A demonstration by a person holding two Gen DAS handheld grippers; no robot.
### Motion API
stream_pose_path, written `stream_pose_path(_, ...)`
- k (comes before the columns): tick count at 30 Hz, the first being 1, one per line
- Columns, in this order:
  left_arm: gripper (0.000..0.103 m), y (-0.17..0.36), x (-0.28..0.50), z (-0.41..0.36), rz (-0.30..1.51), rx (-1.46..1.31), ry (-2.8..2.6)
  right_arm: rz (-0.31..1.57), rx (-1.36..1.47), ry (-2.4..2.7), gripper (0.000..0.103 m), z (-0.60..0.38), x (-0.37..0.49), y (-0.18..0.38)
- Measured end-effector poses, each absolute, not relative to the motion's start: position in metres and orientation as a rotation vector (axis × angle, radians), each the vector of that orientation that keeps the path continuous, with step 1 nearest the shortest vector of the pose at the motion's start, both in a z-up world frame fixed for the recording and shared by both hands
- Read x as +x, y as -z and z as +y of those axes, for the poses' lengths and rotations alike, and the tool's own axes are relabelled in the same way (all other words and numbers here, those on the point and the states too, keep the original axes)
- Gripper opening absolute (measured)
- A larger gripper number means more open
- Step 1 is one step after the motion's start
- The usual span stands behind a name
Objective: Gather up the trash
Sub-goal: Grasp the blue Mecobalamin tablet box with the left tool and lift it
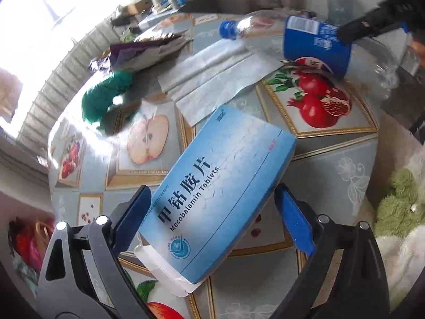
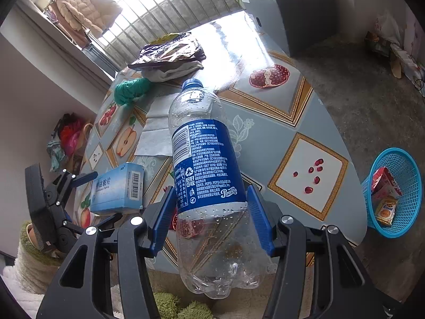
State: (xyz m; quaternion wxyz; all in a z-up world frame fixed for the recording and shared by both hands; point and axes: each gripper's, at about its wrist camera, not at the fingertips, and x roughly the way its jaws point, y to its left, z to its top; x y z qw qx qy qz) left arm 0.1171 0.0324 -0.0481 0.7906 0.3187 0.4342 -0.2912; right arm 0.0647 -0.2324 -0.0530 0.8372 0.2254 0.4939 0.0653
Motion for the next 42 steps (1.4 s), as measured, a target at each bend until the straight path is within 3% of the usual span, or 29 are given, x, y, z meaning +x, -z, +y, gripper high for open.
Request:
stream_pose_path(17, 0.09, 0.037, 0.178, 0.052, 1.322, -0.299, 0.471, 1.009, 0.57, -0.076, 0.053, -0.259, 0.056, 0.058)
stream_pose_path(26, 0.09, 0.045, 0.148, 0.037, 1.341, -0.298, 0.547, 1.014, 0.638, -0.062, 0.053, -0.272, 0.045, 0.06)
stream_pose_path(42, 0.09, 0.024, 0.132, 0.014, 1.138, 0.007, 0.52, 1.103, 0.564, -0.096, 0.06, -0.263, 0.057, 0.06)
